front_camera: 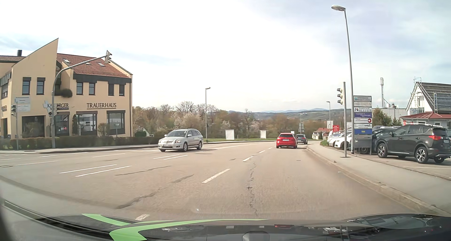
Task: Follow the waypoints while adhering to traffic rules and regulations
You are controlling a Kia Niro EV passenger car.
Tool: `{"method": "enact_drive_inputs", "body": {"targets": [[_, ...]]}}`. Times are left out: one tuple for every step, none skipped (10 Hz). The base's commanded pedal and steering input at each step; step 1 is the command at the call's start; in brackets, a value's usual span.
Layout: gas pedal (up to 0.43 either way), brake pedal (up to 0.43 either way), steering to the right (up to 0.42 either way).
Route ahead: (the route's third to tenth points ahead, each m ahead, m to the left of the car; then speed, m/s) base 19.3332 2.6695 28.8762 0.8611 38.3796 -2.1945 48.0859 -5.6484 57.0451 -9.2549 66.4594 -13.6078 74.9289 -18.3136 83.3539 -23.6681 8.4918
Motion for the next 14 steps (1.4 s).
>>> {"method": "enact_drive_inputs", "body": {"targets": [[0.138, 0.000, 0.111], [0.138, 0.000, 0.102], [0.138, 0.000, 0.094], [0.138, 0.000, 0.086], [0.138, 0.000, 0.078], [0.138, 0.000, 0.067], [0.138, 0.000, 0.057], [0.138, 0.000, 0.043], [0.138, 0.000, 0.030], [0.138, 0.000, 0.023], [0.138, 0.000, 0.020], [0.138, 0.000, 0.020], [0.138, 0.000, 0.020], [0.138, 0.000, 0.020]]}}
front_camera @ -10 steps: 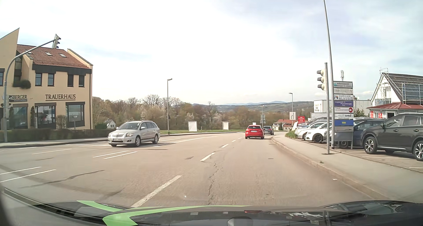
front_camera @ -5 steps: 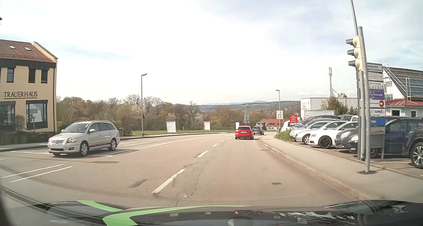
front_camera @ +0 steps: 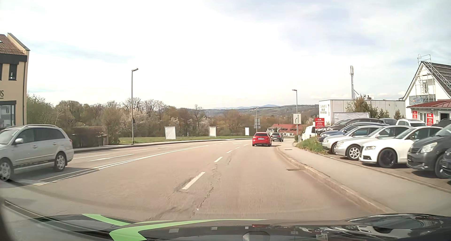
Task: Follow the waypoints while adhering to traffic rules and regulations
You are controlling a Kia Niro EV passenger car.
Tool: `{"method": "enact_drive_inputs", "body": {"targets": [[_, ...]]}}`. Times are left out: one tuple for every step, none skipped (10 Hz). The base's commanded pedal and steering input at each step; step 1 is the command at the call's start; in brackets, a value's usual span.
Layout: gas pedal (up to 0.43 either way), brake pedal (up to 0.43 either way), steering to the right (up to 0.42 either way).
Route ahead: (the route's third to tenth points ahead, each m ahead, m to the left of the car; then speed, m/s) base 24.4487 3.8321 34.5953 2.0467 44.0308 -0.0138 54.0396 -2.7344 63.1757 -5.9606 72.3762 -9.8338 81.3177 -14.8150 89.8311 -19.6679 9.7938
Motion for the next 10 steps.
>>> {"method": "enact_drive_inputs", "body": {"targets": [[0.138, 0.000, 0.020], [0.138, 0.000, 0.020], [0.138, 0.000, 0.020], [0.138, 0.000, 0.020], [0.110, 0.000, 0.020], [0.079, 0.000, 0.020], [0.067, 0.000, 0.020], [0.067, 0.000, 0.020], [0.067, 0.000, 0.020], [0.067, 0.000, 0.023]]}}
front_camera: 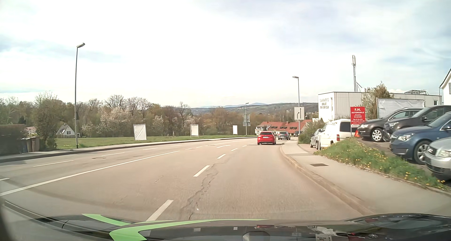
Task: Follow the waypoints while adhering to traffic rules and regulations
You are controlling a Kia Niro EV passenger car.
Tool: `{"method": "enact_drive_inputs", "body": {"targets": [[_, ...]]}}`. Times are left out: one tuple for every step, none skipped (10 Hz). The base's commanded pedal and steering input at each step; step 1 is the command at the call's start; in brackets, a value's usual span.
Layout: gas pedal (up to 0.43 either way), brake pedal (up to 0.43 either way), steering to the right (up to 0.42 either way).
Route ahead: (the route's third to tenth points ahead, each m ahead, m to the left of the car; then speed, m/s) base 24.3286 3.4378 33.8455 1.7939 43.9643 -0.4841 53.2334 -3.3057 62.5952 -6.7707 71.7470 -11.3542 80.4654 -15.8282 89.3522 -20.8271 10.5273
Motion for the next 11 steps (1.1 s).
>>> {"method": "enact_drive_inputs", "body": {"targets": [[0.067, 0.000, 0.029], [0.067, 0.000, 0.030], [0.067, 0.000, 0.029], [0.067, 0.000, 0.028], [0.067, 0.000, 0.028], [0.067, 0.000, 0.026], [0.067, 0.000, 0.023], [0.067, 0.000, 0.023], [0.067, 0.000, 0.023], [0.067, 0.000, 0.024], [0.079, 0.000, 0.025]]}}
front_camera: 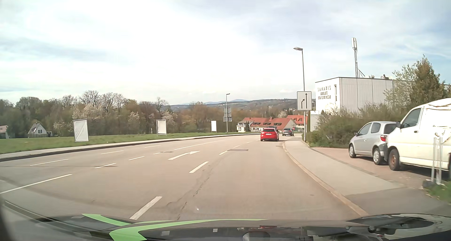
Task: Follow the waypoints while adhering to traffic rules and regulations
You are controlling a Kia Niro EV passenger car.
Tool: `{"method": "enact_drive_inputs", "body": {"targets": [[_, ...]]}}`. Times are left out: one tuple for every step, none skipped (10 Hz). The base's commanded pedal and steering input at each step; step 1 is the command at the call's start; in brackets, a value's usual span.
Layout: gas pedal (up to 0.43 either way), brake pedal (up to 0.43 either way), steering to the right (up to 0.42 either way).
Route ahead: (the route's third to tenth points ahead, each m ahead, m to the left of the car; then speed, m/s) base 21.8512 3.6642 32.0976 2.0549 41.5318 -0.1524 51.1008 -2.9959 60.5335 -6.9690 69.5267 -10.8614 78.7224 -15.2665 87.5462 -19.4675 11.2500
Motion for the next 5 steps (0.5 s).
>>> {"method": "enact_drive_inputs", "body": {"targets": [[0.079, 0.000, 0.025], [0.079, 0.000, 0.027], [0.079, 0.000, 0.028], [0.079, 0.000, 0.028], [0.079, 0.000, 0.028]]}}
